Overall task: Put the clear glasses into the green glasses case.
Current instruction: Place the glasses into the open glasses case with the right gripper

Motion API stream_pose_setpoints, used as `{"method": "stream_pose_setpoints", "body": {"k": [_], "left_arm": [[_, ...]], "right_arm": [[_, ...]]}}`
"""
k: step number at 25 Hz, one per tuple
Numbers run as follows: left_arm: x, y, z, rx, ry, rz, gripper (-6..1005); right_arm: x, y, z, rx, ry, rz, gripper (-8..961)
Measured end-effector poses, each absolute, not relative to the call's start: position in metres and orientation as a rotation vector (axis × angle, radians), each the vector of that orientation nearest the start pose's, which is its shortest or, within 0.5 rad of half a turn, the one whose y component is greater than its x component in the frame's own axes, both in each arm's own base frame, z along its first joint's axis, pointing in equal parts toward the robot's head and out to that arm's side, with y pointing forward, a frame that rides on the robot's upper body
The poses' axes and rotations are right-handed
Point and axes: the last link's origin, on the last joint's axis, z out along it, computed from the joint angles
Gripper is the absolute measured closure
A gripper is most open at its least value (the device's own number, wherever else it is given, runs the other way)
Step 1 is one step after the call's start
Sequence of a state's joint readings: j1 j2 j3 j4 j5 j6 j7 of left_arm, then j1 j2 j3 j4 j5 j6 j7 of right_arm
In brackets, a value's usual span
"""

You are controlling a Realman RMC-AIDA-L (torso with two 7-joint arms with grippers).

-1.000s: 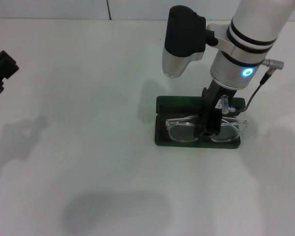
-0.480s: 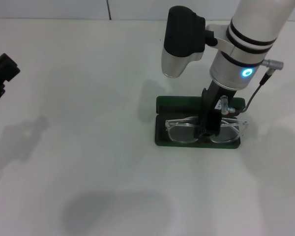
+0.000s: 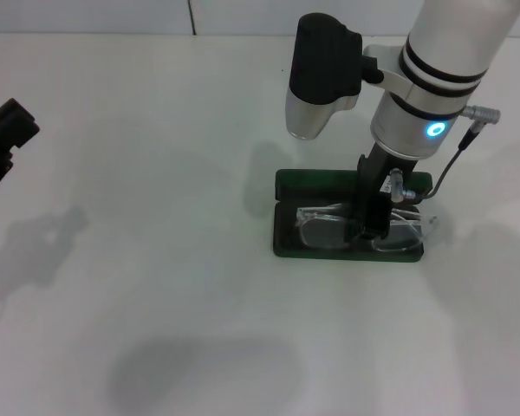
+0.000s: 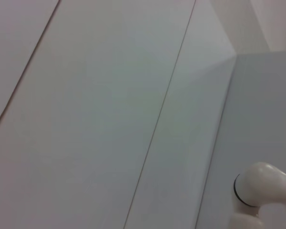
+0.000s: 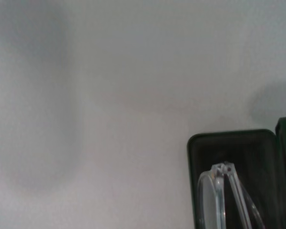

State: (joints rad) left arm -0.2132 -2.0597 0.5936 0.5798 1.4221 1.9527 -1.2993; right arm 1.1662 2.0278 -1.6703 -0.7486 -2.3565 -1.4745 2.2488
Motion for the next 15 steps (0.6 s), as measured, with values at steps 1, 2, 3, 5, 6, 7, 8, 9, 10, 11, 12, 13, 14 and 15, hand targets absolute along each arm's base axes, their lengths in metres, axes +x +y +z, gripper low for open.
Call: {"method": "stream_pose_setpoints", "body": {"k": [1,2,3,5,6,7,8,9,10,11,12,13,14,15], "left_arm": [[-0.2941,0.2342,0.0734,-2.191,-0.566,-1.475,867],[-0.2941,0.2342,0.0734,-2.191,-0.566,-1.475,867],[-0.294,0.2342,0.0733,-2.191,-0.566,-1.475,867],[-0.294,0.2342,0.073,-2.193,-0.567,-1.474,867],[-0.294,0.2342,0.0728,-2.195,-0.568,-1.473,867],[-0.2938,0.2344,0.0725,-2.197,-0.568,-1.472,867],[-0.2937,0.2346,0.0724,-2.199,-0.568,-1.472,867],[-0.2937,0.2346,0.0724,-2.199,-0.568,-1.472,867],[-0.2935,0.2347,0.0724,-2.199,-0.568,-1.472,867],[-0.2935,0.2347,0.0724,-2.199,-0.568,-1.472,867],[-0.2935,0.2348,0.0724,-2.199,-0.568,-1.472,867],[-0.2935,0.2348,0.0724,-2.199,-0.568,-1.472,867],[-0.2935,0.2348,0.0724,-2.2,-0.568,-1.472,867],[-0.2935,0.2348,0.0724,-2.2,-0.567,-1.472,867]], "right_arm": [[0.0917,0.3861,-0.0727,-2.98,0.188,-0.908,817],[0.0916,0.3862,-0.0727,-2.979,0.187,-0.908,818],[0.0915,0.3864,-0.0728,-2.979,0.186,-0.907,819],[0.0911,0.3867,-0.0728,-2.977,0.184,-0.906,820],[0.0911,0.3868,-0.0727,-2.976,0.183,-0.906,821],[0.0909,0.3869,-0.0727,-2.976,0.182,-0.907,821],[0.0901,0.3872,-0.0727,-2.975,0.178,-0.907,821],[0.0901,0.3872,-0.0727,-2.975,0.178,-0.907,821],[0.0898,0.3873,-0.0727,-2.974,0.177,-0.906,821],[0.0893,0.3874,-0.0726,-2.974,0.174,-0.905,820],[0.0888,0.3874,-0.0726,-2.974,0.172,-0.904,820],[0.0884,0.3874,-0.0726,-2.974,0.17,-0.904,820],[0.0881,0.3873,-0.0726,-2.974,0.168,-0.904,820],[0.088,0.3871,-0.0727,-2.975,0.166,-0.905,820]]}}
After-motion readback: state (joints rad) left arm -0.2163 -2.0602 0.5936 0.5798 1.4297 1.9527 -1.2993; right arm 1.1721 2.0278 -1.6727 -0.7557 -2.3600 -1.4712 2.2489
